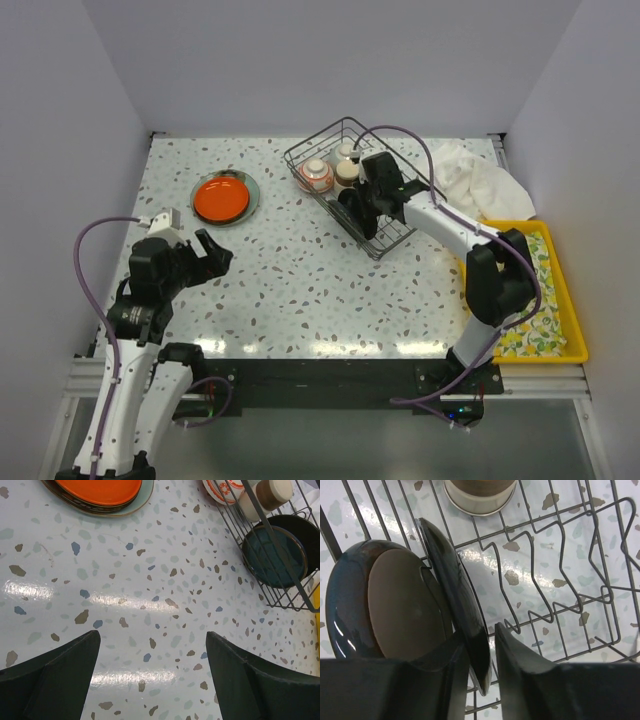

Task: Unload the mixed dishes from the dish rack
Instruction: Pick up the plate from the dish rack.

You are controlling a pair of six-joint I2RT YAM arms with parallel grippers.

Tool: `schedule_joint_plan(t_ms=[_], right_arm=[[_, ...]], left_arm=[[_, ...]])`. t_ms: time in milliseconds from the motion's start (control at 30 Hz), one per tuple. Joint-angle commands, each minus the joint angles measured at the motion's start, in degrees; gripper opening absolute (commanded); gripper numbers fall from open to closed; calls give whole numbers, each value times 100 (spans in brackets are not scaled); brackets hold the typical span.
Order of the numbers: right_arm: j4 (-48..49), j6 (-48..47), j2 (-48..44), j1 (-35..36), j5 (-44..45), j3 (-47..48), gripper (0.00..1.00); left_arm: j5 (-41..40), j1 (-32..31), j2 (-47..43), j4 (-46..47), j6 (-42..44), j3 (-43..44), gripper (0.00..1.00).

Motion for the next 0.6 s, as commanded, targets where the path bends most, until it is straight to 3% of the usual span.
schedule_joint_plan(t_ms=[0,33,167,567], right_arm=[[4,-155,49,152,346,341,20],[-48,-181,50,187,408,358,13],[-145,-348,-91,424,916,428,1],[-400,-831,-916,688,1726,437,0]], left_arm=[[-20,-43,51,57,-32,-46,91],[-11,-43,60,66,-41,-46,91],[33,-52,147,145,-14,-46,91],[253,-175,428,470,109,68,91]])
